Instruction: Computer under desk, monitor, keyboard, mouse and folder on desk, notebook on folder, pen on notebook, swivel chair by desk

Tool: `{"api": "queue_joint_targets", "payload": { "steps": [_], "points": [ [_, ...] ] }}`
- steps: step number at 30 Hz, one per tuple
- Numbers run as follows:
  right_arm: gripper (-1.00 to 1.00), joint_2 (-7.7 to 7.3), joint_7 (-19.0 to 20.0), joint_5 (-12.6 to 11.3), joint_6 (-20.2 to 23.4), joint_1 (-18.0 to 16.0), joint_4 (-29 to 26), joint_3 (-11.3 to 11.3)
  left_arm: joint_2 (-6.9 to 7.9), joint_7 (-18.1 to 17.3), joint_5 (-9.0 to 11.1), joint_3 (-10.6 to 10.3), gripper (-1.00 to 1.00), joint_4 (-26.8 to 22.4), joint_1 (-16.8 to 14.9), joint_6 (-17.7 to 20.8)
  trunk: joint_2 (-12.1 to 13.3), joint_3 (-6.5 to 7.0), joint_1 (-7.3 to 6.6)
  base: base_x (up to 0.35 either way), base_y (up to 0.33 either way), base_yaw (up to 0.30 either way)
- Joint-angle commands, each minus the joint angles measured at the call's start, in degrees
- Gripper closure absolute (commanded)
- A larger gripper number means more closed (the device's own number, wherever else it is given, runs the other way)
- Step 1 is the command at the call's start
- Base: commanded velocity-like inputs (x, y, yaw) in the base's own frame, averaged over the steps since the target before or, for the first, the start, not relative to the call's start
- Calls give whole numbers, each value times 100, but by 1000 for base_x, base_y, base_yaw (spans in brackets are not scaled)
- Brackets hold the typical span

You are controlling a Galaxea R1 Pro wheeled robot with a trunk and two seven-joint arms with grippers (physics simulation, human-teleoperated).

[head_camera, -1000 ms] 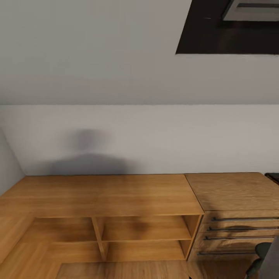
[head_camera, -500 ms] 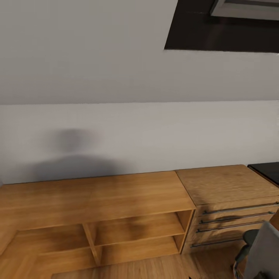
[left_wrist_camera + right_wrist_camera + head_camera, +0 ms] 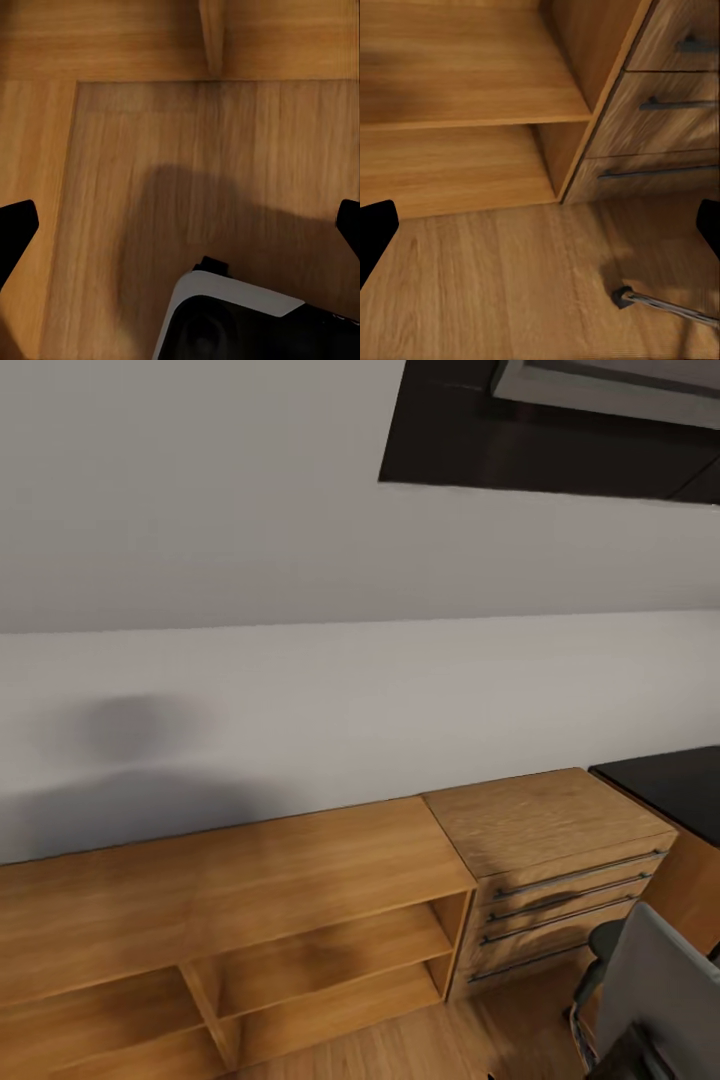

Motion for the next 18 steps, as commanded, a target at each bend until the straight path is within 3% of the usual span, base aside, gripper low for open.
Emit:
{"api": "queue_joint_targets", "payload": {
  "steps": [1, 18],
  "points": [
    [-100, 3, -43, -11, -1, -3, 3, 49, 7, 31, 60, -31, -100, -9, 0, -32, -6, -7, 1, 2, 5, -289],
    [-100, 1, -43, -7, -1, -3, 3, 58, 7, 31, 60, -31, -100, -10, 0, -32, -6, -8, 1, 0, 1, -296]
  ]
}}
